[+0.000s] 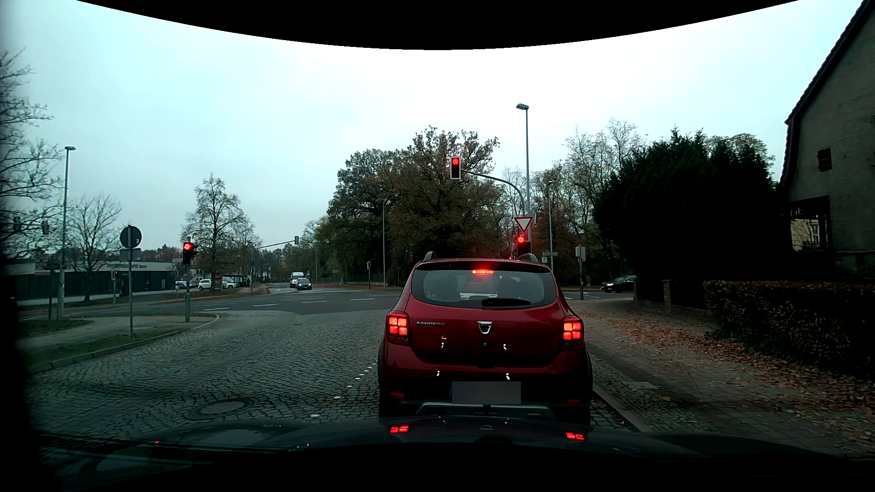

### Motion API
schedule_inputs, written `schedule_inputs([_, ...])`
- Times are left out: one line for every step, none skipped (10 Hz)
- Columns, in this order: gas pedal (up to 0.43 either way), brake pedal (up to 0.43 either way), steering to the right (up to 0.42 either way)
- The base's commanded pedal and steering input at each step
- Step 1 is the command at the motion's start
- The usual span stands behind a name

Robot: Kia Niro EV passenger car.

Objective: Follow the waypoints while adhering to traffic rules and regulations

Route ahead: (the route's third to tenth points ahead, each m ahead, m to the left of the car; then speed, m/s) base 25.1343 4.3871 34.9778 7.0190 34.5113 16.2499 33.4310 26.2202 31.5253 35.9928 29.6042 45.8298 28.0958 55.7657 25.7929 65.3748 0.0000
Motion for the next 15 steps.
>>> schedule_inputs([0.000,0.402,0.003])
schedule_inputs([0.000,0.402,0.003])
schedule_inputs([0.000,0.402,0.003])
schedule_inputs([0.000,0.402,0.003])
schedule_inputs([0.000,0.402,0.003])
schedule_inputs([0.000,0.402,0.003])
schedule_inputs([0.000,0.402,0.003])
schedule_inputs([0.000,0.402,0.003])
schedule_inputs([0.000,0.402,0.003])
schedule_inputs([0.000,0.402,0.003])
schedule_inputs([0.000,0.402,0.003])
schedule_inputs([0.000,0.402,0.003])
schedule_inputs([0.000,0.402,0.003])
schedule_inputs([0.000,0.402,0.003])
schedule_inputs([0.000,0.402,0.003])
